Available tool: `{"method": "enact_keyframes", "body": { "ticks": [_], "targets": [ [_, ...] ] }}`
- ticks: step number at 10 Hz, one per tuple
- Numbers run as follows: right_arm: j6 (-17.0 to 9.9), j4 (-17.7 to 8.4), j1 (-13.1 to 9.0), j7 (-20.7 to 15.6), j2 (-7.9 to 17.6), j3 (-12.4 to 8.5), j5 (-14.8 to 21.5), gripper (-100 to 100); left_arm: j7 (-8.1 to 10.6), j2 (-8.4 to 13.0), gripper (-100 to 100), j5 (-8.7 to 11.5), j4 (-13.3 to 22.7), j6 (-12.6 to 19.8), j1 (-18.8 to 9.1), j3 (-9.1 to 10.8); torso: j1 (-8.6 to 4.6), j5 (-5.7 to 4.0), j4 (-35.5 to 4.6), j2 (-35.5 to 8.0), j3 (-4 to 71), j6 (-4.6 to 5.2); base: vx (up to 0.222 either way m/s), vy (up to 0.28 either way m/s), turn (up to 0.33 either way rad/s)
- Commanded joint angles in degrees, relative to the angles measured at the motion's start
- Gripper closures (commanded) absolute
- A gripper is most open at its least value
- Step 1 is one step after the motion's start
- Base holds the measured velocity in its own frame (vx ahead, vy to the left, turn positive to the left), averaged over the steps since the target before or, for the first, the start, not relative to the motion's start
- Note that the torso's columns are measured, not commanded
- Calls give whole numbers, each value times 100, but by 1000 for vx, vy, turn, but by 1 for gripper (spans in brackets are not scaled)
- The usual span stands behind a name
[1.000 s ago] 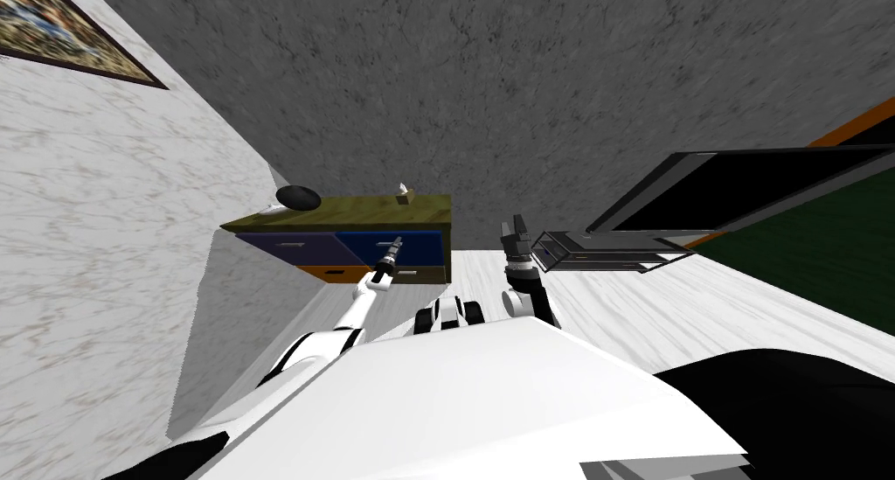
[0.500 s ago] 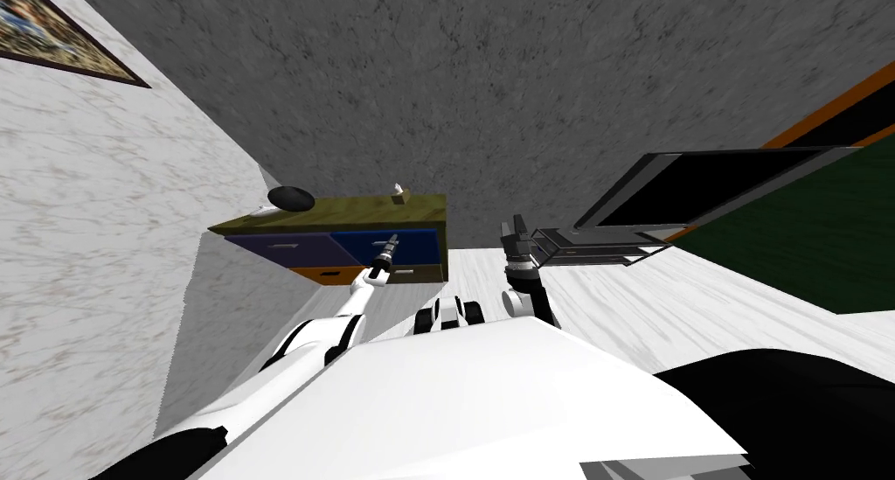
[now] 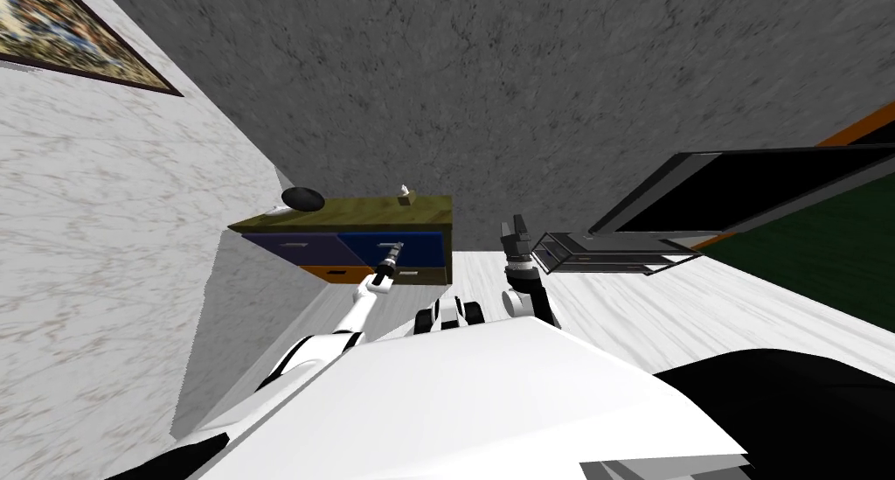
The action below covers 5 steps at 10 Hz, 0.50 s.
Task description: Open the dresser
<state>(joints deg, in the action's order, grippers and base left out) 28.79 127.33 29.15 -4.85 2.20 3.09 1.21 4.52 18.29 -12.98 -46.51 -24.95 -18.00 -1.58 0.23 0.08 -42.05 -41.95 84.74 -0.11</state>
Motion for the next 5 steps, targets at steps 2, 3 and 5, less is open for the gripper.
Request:
{"method": "enact_keyframes", "body": {
  "ticks": [2,3,5],
  "targets": [
    [0,0,0,0,0,0,0,0,-166,-102,100,49,-596,241,424,-189,10,3,6,2,2,-9,72,37,84],
    [0,0,0,0,0,0,0,0,-166,-102,100,49,-681,241,424,-189,14,7,13,7,6,-9,27,7,-5],
    [0,0,-1,0,0,0,0,0,-257,-171,100,84,-1023,393,692,-330,-6,-2,-10,-19,-9,3,25,13,50]
  ]
}}
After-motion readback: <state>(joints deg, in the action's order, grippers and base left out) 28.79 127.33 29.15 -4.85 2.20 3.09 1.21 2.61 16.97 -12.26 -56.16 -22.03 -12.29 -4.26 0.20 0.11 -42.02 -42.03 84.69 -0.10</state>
